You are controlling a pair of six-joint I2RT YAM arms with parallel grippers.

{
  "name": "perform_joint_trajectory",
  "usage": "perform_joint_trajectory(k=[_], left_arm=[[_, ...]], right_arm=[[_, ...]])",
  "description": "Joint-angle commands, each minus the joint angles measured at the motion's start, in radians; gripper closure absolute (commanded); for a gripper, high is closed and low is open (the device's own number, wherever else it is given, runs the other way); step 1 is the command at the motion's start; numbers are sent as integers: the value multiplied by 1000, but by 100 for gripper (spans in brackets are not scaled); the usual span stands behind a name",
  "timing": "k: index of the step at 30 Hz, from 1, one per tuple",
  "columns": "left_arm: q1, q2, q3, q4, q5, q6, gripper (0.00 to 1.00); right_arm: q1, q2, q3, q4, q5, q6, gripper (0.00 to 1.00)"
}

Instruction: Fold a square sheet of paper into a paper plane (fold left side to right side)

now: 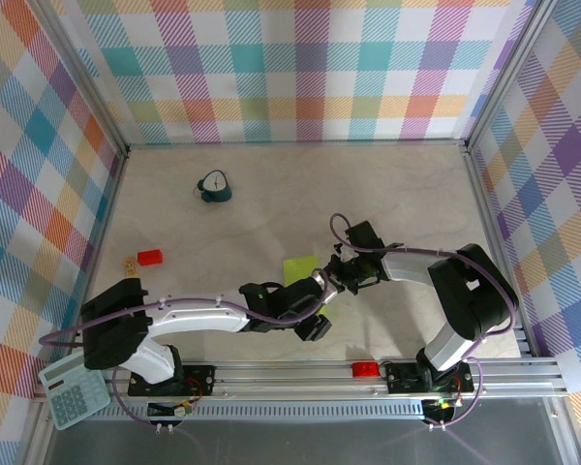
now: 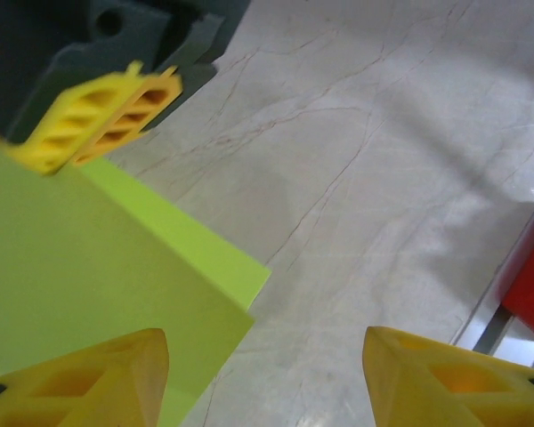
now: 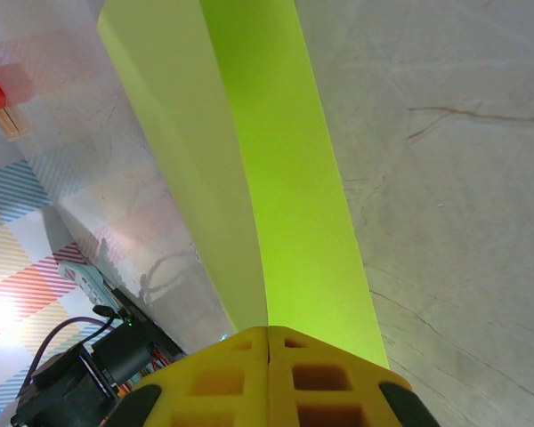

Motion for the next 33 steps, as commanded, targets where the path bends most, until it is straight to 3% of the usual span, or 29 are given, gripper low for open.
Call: perform_joint_trajectory(k=[1, 8, 13, 20, 24, 28, 33], left_arm=[[-25, 49, 48, -72, -103, 30, 40], [-26, 116, 71, -95, -179, -9, 40], [-25, 131, 83, -93, -186, -11, 49], [-26, 127, 82, -87, -209, -18, 86], [-22, 107, 73, -83, -215, -23, 100], [-4, 71, 39, -57, -175, -43, 100], [51, -11, -41, 35, -50, -74, 100]], right_arm=[[-5, -22, -7, -6, -7, 11, 100], [-5, -21, -9, 1, -10, 16, 100], [-5, -25, -12, 6, -15, 18, 100], [-5, -30, -11, 11, -27, 20, 100], [-5, -32, 3, 3, -36, 6, 97], [-6, -55, 33, -3, -36, -23, 88], [-22, -82, 104, -79, -15, -91, 76]])
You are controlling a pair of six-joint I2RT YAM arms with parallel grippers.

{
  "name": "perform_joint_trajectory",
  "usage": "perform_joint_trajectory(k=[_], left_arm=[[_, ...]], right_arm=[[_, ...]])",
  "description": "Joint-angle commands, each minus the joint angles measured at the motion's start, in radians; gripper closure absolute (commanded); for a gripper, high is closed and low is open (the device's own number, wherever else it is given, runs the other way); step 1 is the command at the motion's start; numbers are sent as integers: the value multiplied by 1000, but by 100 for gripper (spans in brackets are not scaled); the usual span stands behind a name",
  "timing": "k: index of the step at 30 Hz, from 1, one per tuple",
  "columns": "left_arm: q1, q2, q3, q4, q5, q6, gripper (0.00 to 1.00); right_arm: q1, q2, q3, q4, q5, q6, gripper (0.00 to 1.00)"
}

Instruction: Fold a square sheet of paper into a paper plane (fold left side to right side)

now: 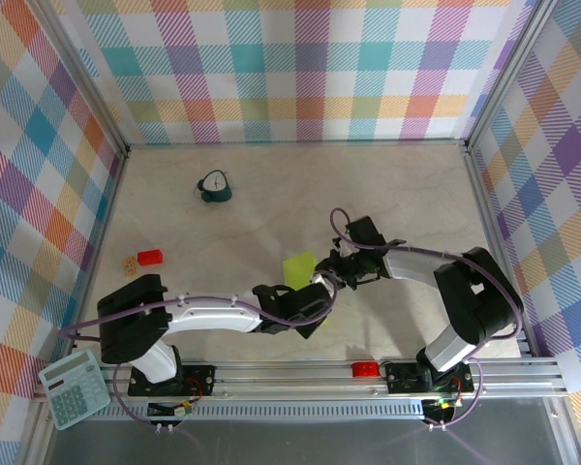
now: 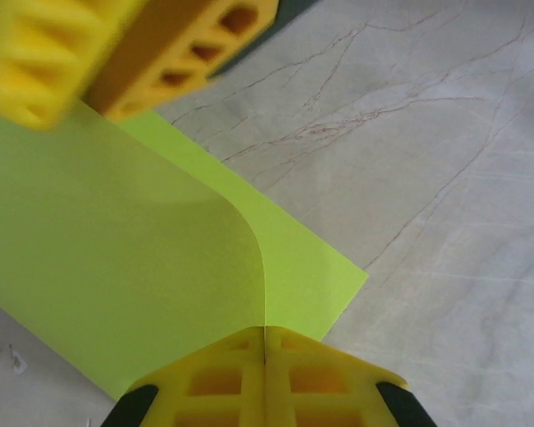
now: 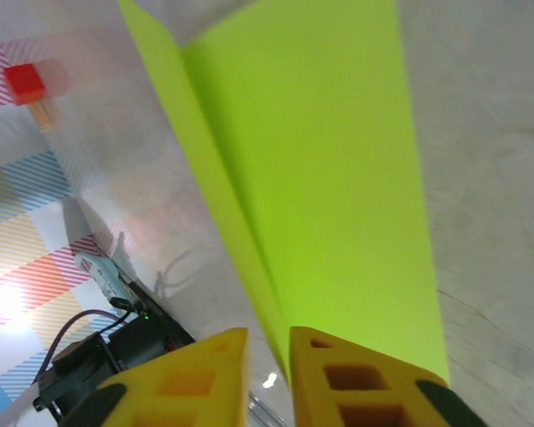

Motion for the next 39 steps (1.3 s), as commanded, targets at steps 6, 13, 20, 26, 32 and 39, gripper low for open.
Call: perform_joint_trajectory(k=[6, 13, 20, 26, 32, 39], left_arm=[[112, -128, -130, 170, 271, -77, 100], [236, -159, -254, 366, 498, -180, 100], [311, -147, -313, 458, 614, -225, 100], [335, -128, -323, 469, 642, -236, 100], [347, -125, -325, 460, 640, -232, 100], [355, -125, -334, 447, 646, -223, 100]], right_arm=[[-68, -111, 58, -93, 23, -109, 68], [-85, -238, -28, -171, 53, -165, 79], [6, -294, -171, -73, 73, -103, 95], [168, -208, -216, 6, 157, -45, 100], [227, -133, -230, 76, 199, -14, 100], [260, -75, -219, 40, 242, -26, 100]])
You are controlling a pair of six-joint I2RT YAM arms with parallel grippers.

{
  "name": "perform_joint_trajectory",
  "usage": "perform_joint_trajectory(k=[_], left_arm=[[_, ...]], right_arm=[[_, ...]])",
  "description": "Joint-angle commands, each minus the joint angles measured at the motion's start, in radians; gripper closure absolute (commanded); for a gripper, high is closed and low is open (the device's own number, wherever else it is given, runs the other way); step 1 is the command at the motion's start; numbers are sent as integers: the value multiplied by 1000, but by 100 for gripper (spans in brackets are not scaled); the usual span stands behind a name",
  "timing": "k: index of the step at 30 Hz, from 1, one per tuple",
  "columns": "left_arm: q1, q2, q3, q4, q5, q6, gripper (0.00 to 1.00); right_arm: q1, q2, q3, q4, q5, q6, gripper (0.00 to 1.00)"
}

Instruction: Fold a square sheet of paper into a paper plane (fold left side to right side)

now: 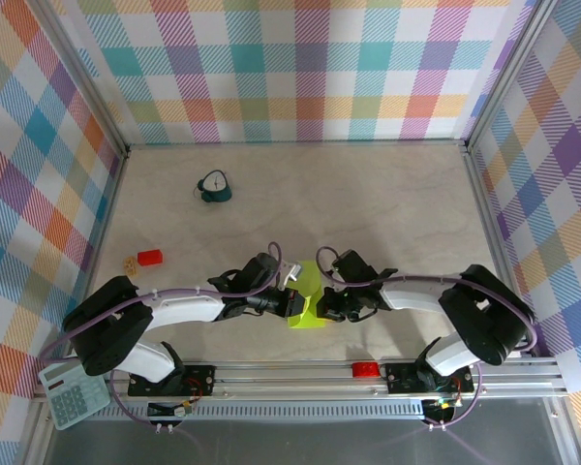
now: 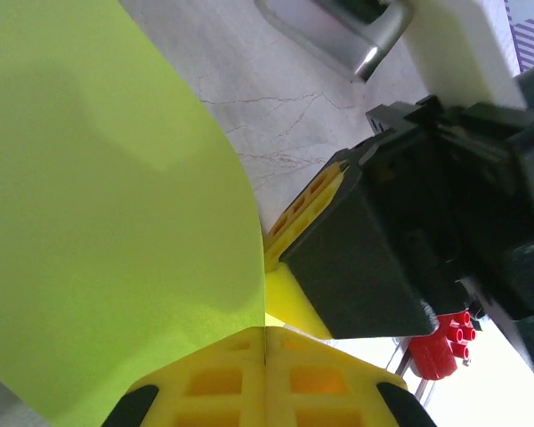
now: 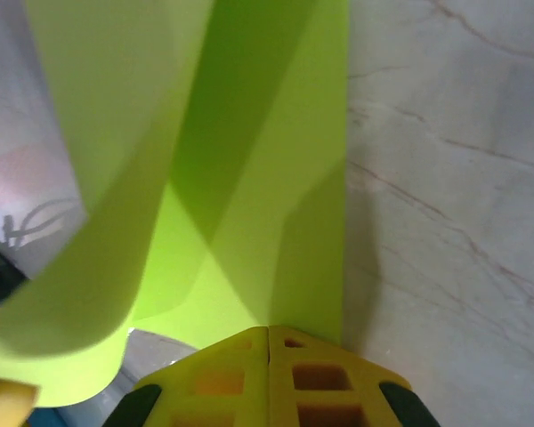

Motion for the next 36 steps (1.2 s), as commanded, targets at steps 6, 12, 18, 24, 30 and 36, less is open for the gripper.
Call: perform_joint_trajectory(k=[6, 12, 18, 24, 30, 36], left_arm=[[33, 13, -29, -2, 48, 24, 100], [70, 30, -20, -48, 71, 64, 100], [93, 60, 6, -116, 72, 111, 100], [106, 95, 35, -138, 56, 127, 100], [111, 114, 57, -162, 32, 144, 100], [117, 118, 72, -201, 2, 167, 100]], right_arm=[[31, 46, 7, -54, 67, -19, 100], [37, 51, 10, -71, 76, -23, 100], [39, 49, 17, -93, 83, -33, 100], [39, 55, 18, -94, 80, -32, 100], [40, 54, 22, -108, 87, -36, 100], [40, 56, 24, -112, 91, -38, 100]])
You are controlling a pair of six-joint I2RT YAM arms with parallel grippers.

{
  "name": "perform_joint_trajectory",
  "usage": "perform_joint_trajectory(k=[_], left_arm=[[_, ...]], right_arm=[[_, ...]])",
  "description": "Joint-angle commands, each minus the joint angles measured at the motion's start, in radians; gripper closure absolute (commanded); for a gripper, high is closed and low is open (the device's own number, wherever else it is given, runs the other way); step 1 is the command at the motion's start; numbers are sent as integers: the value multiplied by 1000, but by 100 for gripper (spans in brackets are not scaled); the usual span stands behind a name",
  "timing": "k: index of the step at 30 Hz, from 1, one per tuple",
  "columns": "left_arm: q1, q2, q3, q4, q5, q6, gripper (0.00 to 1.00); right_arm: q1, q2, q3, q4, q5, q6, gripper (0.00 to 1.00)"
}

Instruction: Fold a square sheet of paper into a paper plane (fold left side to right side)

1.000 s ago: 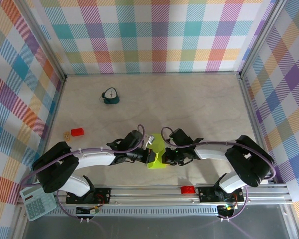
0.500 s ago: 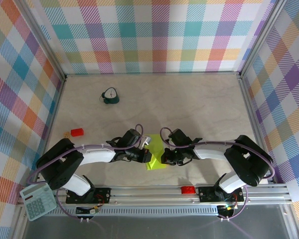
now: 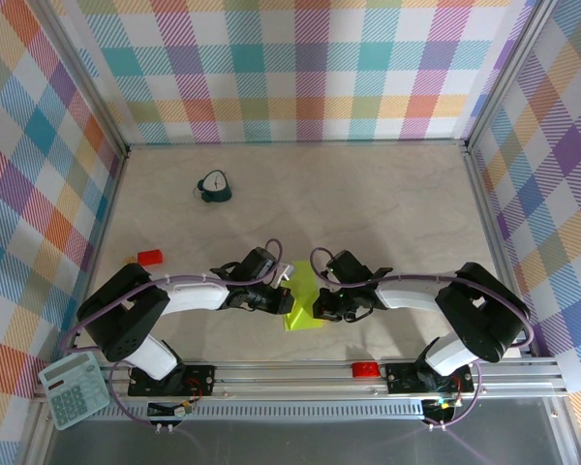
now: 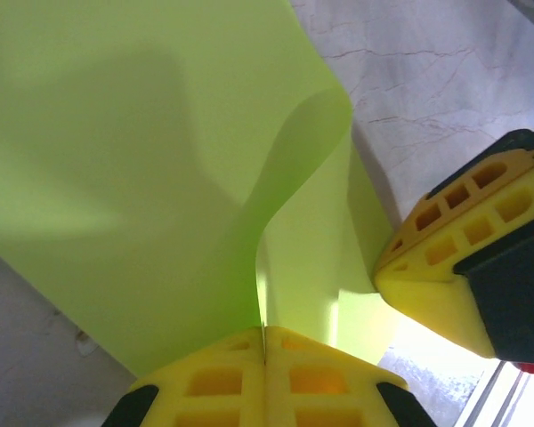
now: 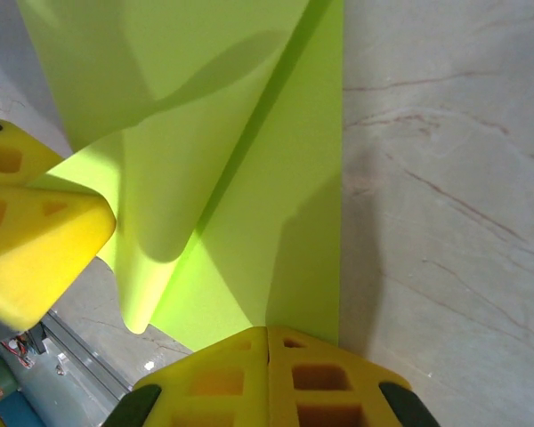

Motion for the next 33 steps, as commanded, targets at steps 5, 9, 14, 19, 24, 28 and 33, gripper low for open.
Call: perform_joint_trajectory(k=[5, 9, 14, 19, 24, 28, 33], left_arm=[[18, 7, 45, -76, -39, 53, 100], [20, 14, 64, -105, -39, 73, 100], [21, 15, 71, -117, -47, 81, 100], [21, 16, 71, -121, -61, 86, 100], [21, 18, 72, -106, -63, 84, 100], [21, 28, 79, -101, -58, 85, 100], [21, 35, 84, -108, -70, 90, 100]], right_arm=[[9, 40, -8, -91, 57, -16, 100], [9, 43, -4, -96, 58, -19, 100], [9, 44, -5, -95, 61, -16, 100], [9, 44, -4, -95, 61, -16, 100], [9, 46, -7, -96, 64, -16, 100], [9, 51, -6, -95, 64, -13, 100], [9, 53, -6, -97, 64, -13, 100]])
